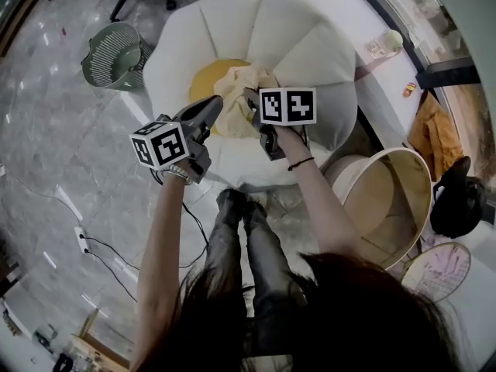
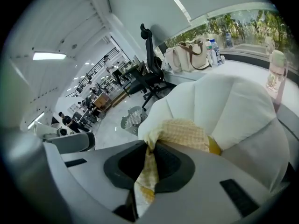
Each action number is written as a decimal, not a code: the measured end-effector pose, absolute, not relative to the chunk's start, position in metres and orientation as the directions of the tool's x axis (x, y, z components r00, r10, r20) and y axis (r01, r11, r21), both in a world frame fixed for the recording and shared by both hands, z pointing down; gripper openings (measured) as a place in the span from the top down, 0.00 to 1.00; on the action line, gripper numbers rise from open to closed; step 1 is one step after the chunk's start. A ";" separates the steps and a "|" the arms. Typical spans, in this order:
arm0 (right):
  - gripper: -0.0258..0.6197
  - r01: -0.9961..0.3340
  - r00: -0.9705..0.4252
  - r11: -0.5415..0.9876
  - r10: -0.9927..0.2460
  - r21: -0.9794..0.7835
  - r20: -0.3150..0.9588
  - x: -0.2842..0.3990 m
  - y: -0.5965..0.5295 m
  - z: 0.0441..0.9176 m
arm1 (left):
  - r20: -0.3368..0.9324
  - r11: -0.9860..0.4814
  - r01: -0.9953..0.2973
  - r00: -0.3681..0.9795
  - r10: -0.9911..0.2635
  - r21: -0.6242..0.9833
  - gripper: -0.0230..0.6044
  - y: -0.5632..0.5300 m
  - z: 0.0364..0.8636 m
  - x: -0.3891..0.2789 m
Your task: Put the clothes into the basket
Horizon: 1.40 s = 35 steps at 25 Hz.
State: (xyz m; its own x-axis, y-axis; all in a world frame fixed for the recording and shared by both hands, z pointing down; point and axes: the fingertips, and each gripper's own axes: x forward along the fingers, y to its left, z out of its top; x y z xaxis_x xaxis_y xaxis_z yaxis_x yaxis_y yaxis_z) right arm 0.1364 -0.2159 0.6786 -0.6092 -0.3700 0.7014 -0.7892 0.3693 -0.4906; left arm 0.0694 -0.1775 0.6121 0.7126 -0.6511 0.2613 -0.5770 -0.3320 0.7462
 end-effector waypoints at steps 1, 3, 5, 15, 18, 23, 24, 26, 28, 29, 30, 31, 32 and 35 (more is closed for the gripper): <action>0.90 -0.788 -0.610 0.371 -0.372 -0.491 0.699 0.137 -0.213 0.670 | 0.255 -0.331 -0.576 0.708 -0.659 0.747 0.95 -0.175 0.604 0.069; 0.90 -0.786 -0.613 0.379 -0.375 -0.489 0.695 0.138 -0.210 0.653 | 0.240 -0.331 -0.577 0.698 -0.674 0.747 0.95 -0.172 0.586 0.067; 0.90 -0.781 -0.619 0.386 -0.380 -0.490 0.687 0.138 -0.208 0.637 | 0.225 -0.332 -0.578 0.687 -0.691 0.745 0.95 -0.170 0.569 0.066; 0.90 -0.761 -0.646 0.410 -0.398 -0.503 0.651 0.142 -0.193 0.568 | 0.173 -0.336 -0.591 0.640 -0.749 0.733 0.95 -0.156 0.497 0.061; 0.90 -0.747 -0.660 0.442 -0.401 -0.497 0.635 0.145 -0.188 0.545 | 0.141 -0.346 -0.601 0.615 -0.776 0.720 0.95 -0.153 0.469 0.060; 0.90 -0.727 -0.682 0.471 -0.409 -0.500 0.606 0.151 -0.181 0.513 | 0.101 -0.363 -0.617 0.587 -0.803 0.698 0.95 -0.144 0.432 0.061; 0.90 -0.722 -0.687 0.479 -0.410 -0.499 0.600 0.150 -0.180 0.506 | 0.097 -0.365 -0.623 0.581 -0.808 0.692 0.95 -0.142 0.426 0.061; 0.90 -0.713 -0.695 0.495 -0.411 -0.496 0.590 0.149 -0.181 0.493 | 0.091 -0.367 -0.632 0.572 -0.815 0.682 0.95 -0.138 0.415 0.060; 0.90 -0.703 -0.705 0.510 -0.410 -0.495 0.578 0.147 -0.181 0.481 | 0.088 -0.367 -0.640 0.563 -0.822 0.675 0.95 -0.134 0.405 0.059; 0.90 -0.698 -0.709 0.517 -0.409 -0.494 0.574 0.145 -0.182 0.475 | 0.085 -0.368 -0.644 0.560 -0.824 0.670 0.95 -0.133 0.401 0.059; 0.90 -0.694 -0.714 0.525 -0.408 -0.493 0.569 0.145 -0.182 0.471 | 0.083 -0.371 -0.649 0.557 -0.826 0.665 0.95 -0.131 0.396 0.059; 0.90 -0.689 -0.718 0.531 -0.407 -0.493 0.565 0.144 -0.183 0.466 | 0.081 -0.374 -0.654 0.555 -0.828 0.657 0.95 -0.130 0.392 0.060; 0.90 -0.684 -0.723 0.537 -0.406 -0.493 0.559 0.143 -0.183 0.462 | 0.080 -0.377 -0.660 0.552 -0.830 0.649 0.95 -0.129 0.388 0.060; 0.90 -0.671 -0.734 0.552 -0.402 -0.495 0.548 0.139 -0.182 0.454 | 0.069 -0.380 -0.670 0.541 -0.838 0.637 0.95 -0.124 0.379 0.058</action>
State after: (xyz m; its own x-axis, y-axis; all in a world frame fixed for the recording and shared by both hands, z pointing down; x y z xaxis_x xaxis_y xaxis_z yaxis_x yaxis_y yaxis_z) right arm 0.1390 -0.1815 0.4538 -0.7341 -0.4017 0.5475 -0.6711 0.5521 -0.4948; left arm 0.0582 -0.1236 0.3786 0.5409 -0.8382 0.0692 -0.6704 -0.3800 0.6372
